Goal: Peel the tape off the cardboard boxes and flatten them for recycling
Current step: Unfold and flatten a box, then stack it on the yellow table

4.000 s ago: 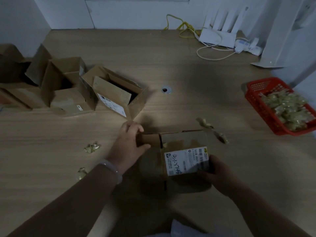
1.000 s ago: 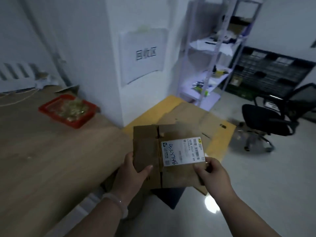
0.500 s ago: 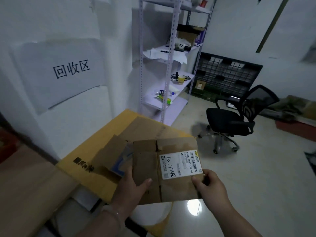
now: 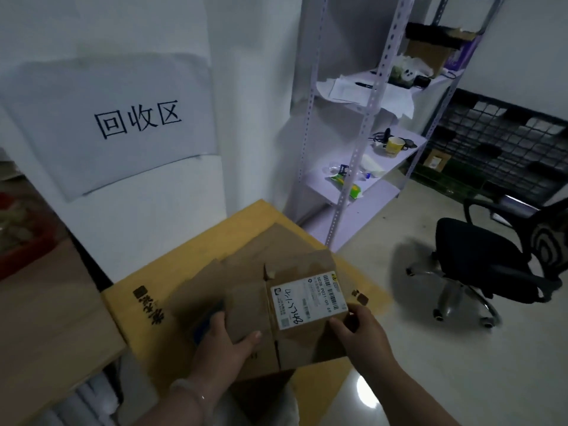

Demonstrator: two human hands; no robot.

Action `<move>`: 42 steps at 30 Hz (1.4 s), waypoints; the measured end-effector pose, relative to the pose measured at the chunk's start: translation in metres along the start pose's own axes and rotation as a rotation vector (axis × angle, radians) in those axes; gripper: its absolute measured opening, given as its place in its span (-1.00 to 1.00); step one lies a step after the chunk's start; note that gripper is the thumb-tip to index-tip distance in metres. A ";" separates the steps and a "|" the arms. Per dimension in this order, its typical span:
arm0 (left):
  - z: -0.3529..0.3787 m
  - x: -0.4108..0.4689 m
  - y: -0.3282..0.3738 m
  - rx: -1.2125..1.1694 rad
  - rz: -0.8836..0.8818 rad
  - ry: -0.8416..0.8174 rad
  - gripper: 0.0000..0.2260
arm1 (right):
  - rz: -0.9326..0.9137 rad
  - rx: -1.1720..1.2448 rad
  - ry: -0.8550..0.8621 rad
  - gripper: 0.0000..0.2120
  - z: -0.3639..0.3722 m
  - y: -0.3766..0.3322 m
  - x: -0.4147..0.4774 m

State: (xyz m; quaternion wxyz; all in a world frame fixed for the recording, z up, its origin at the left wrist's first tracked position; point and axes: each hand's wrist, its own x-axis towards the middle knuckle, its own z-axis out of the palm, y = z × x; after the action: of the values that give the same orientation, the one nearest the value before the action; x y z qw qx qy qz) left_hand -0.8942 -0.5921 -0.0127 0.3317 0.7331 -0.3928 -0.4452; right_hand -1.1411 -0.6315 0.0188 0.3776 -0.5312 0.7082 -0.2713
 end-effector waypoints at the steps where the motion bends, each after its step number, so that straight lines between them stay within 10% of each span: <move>1: 0.003 0.003 -0.002 -0.022 -0.043 0.043 -0.47 | -0.005 -0.012 -0.050 -0.77 0.005 -0.001 0.015; 17: 0.075 0.060 0.004 -0.194 -0.351 0.399 -0.57 | -0.305 -0.483 -0.503 -0.57 0.056 0.001 0.218; 23: 0.087 0.067 0.006 0.161 -0.535 0.382 -0.30 | -0.428 -0.669 -0.522 -0.58 0.065 0.006 0.230; 32: 0.071 0.047 0.009 0.430 -0.321 0.470 -0.29 | -0.759 -0.624 -0.412 -0.46 0.066 -0.017 0.226; 42: -0.017 -0.052 -0.009 0.701 -0.096 0.719 -0.42 | -1.309 -0.654 -0.662 -0.30 0.098 -0.087 0.102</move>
State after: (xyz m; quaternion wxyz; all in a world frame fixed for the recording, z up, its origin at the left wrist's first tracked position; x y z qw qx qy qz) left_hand -0.8919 -0.5401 0.0069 0.1588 0.9246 -0.3456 -0.0207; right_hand -1.0286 -0.7526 0.0060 0.1576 -0.9754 0.1477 -0.0447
